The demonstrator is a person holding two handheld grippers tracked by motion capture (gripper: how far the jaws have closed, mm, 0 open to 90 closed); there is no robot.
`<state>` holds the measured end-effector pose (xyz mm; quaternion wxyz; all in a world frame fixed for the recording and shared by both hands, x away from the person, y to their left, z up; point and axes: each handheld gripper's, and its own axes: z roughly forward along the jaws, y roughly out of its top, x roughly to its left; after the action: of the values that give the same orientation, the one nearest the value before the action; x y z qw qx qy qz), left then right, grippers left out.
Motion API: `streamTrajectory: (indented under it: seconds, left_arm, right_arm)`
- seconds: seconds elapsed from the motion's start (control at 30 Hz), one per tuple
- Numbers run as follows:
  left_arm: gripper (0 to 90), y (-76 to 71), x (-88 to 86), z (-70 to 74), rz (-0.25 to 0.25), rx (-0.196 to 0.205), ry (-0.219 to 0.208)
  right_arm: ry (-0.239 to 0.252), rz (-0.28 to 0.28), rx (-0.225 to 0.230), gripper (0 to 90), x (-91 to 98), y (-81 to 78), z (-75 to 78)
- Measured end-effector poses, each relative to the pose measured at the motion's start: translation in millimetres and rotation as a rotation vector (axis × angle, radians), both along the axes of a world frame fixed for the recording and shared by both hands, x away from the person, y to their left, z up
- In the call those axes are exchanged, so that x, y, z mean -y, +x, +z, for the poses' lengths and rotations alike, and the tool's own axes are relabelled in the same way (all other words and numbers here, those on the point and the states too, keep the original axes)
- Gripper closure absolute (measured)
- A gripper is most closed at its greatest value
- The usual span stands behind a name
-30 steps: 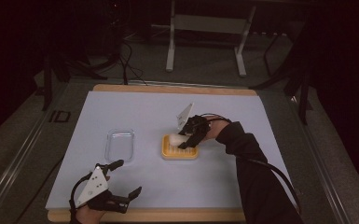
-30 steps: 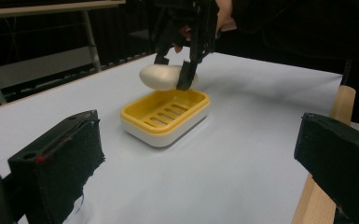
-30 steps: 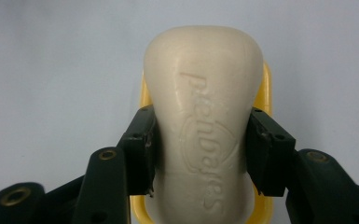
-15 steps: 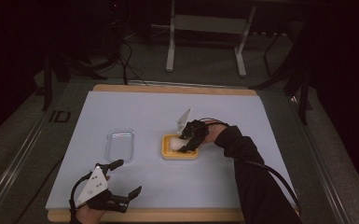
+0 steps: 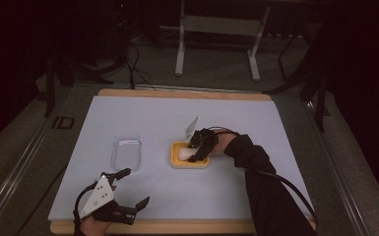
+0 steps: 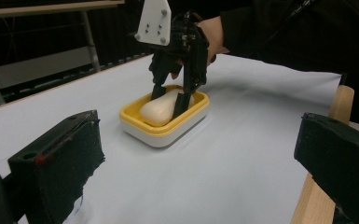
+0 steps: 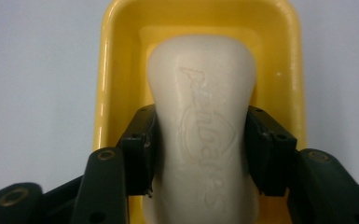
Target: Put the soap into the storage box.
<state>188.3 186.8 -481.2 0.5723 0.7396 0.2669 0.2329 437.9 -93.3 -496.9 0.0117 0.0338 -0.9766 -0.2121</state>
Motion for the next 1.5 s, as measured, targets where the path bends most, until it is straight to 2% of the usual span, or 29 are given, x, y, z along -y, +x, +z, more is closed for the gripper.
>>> streamTrajectory:
  seconds: [0.13,0.5,0.8,0.9,0.97,1.1,1.2,1.27,1.4,1.5]
  left_arm:
    - [1.1,0.2,0.0,-0.1,-0.001,0.0,0.002]
    - [1.1,0.5,0.2,-0.1,0.0,0.001,0.003]
    - [1.1,1.0,0.7,-0.3,0.002,-0.002,0.005]
    - [1.1,1.0,0.8,-0.4,0.002,-0.002,0.004]
    - [1.1,0.9,0.8,-0.4,0.001,-0.003,0.004]
    - [1.1,1.1,0.9,-0.4,0.002,-0.003,0.005]
    - [1.1,1.0,1.1,-0.4,0.002,-0.002,0.004]
    - [1.1,0.9,1.1,-0.4,0.002,-0.001,0.004]
    - [1.1,1.1,1.1,-0.5,0.002,-0.003,0.005]
    - [1.1,1.2,1.2,-0.6,0.002,-0.003,0.006]
  right_arm:
    - [-0.001,-0.007,-0.007,47.0,-0.7,0.9,-0.3]
    - [0.002,-0.023,-0.02,43.8,3.1,1.5,13.4]
    - [0.02,-0.042,0.012,40.6,9.8,-2.5,34.8]
    - [0.019,-0.082,0.019,37.7,12.9,-1.8,40.6]
    - [0.017,-0.101,0.02,27.6,14.9,-1.8,43.6]
    - [0.013,-0.157,0.053,24.1,20.8,-2.7,49.7]
    - [-0.001,-0.208,0.064,13.1,24.9,-3.3,53.7]
    - [-0.005,-0.248,0.075,11.3,28.7,-2.2,57.1]
    - [0.016,-0.287,0.062,10.4,38.3,-1.8,63.6]
    - [0.012,-0.303,0.064,10.4,43.9,-2.8,65.6]
